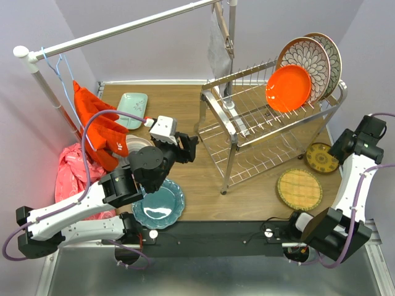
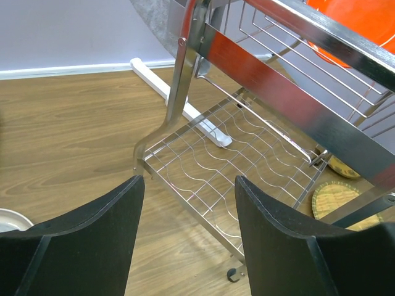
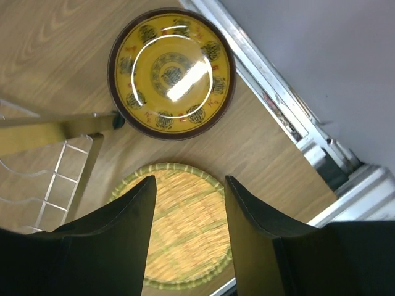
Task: Load the plates into the dish rack
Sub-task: Grab a plate with the right arm
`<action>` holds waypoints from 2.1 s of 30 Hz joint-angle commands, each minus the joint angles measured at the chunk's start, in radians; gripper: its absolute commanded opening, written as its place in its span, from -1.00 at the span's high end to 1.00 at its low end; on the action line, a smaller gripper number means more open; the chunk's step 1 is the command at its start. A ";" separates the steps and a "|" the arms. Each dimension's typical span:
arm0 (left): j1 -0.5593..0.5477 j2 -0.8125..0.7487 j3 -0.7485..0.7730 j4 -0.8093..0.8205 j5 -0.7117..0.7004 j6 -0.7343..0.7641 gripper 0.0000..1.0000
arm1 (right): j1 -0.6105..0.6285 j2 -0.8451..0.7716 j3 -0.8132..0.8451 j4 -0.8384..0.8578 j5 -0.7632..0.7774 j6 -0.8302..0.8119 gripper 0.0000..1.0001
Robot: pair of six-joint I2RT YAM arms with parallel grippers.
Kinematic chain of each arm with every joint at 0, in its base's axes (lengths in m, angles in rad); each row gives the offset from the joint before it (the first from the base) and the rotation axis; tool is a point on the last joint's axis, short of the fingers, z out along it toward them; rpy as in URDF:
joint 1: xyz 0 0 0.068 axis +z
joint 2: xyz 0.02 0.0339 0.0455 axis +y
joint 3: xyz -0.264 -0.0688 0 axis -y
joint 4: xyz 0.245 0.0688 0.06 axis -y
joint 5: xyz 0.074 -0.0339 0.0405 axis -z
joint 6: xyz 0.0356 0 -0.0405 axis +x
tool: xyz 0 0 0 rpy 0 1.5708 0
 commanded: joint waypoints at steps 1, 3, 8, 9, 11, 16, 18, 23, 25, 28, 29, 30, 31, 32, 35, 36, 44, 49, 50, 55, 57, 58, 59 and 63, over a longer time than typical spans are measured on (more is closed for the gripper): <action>0.007 0.008 0.012 0.001 0.025 -0.014 -0.39 | -0.104 0.006 -0.056 0.070 -0.222 -0.321 -0.14; 0.007 0.009 0.012 -0.005 0.028 -0.029 -0.38 | -0.146 0.000 -0.065 0.076 -0.342 -0.423 -0.18; 0.011 0.005 0.008 -0.011 0.026 -0.049 -0.39 | -0.210 -0.005 -0.091 0.076 -0.480 -0.710 -0.29; 0.009 0.006 0.006 -0.012 0.025 -0.052 -0.39 | -0.215 -0.005 -0.111 0.077 -0.491 -0.748 -0.32; 0.011 0.008 0.006 -0.014 0.025 -0.055 -0.39 | -0.223 0.001 -0.130 0.064 -0.529 -0.869 -0.40; 0.009 0.016 0.009 -0.017 0.031 -0.068 -0.39 | -0.233 -0.002 -0.234 0.047 -0.543 -1.251 -0.66; 0.009 0.019 0.011 -0.023 0.032 -0.075 -0.39 | -0.247 0.006 -0.248 0.045 -0.540 -1.331 -0.67; 0.009 0.019 0.008 -0.017 0.034 -0.087 -0.39 | -0.307 0.097 -0.211 0.045 -0.598 -1.520 -0.75; 0.011 0.020 0.008 -0.016 0.034 -0.087 -0.39 | -0.312 0.125 -0.208 0.047 -0.589 -1.628 -0.77; 0.011 0.026 0.005 -0.011 0.035 -0.094 -0.39 | -0.321 0.141 -0.239 0.048 -0.580 -1.830 -0.73; 0.011 0.031 0.005 -0.011 0.037 -0.092 -0.39 | -0.321 0.139 -0.243 0.048 -0.594 -1.868 -0.72; 0.011 0.034 0.005 -0.009 0.038 -0.095 -0.39 | -0.321 0.139 -0.249 0.047 -0.604 -1.902 -0.72; 0.012 0.034 0.003 -0.008 0.042 -0.097 -0.39 | -0.321 0.139 -0.253 0.048 -0.614 -1.964 -0.71; 0.011 0.040 0.005 -0.006 0.042 -0.098 -0.39 | -0.321 0.141 -0.256 0.050 -0.629 -1.997 -0.71; 0.011 0.048 0.009 -0.008 0.045 -0.107 -0.39 | -0.321 0.167 -0.265 0.056 -0.634 -2.110 -0.63; 0.011 0.049 0.012 -0.009 0.045 -0.109 -0.39 | -0.321 0.185 -0.265 0.056 -0.632 -2.133 -0.57; 0.012 0.062 0.031 -0.037 0.035 -0.118 -0.39 | -0.321 0.289 -0.260 0.076 -0.655 -2.279 -0.44; 0.014 0.057 0.025 -0.040 0.031 -0.138 -0.39 | -0.321 0.296 -0.331 0.156 -0.666 -2.344 -0.42; 0.015 0.057 0.023 -0.042 0.031 -0.141 -0.39 | -0.321 0.300 -0.338 0.177 -0.663 -2.344 -0.42; 0.014 0.052 0.020 -0.049 0.025 -0.161 -0.39 | -0.322 0.351 -0.349 0.231 -0.640 -2.345 -0.38; 0.015 0.049 0.020 -0.048 0.020 -0.166 -0.39 | -0.321 0.366 -0.351 0.266 -0.641 -2.339 -0.38; 0.015 0.051 0.020 -0.049 0.017 -0.164 -0.39 | -0.321 0.377 -0.352 0.274 -0.641 -2.341 -0.37; 0.015 0.051 0.020 -0.046 0.017 -0.166 -0.39 | -0.321 0.383 -0.352 0.283 -0.641 -2.345 -0.36; 0.017 0.055 0.026 -0.049 0.016 -0.170 -0.39 | -0.321 0.411 -0.355 0.291 -0.646 -2.371 -0.25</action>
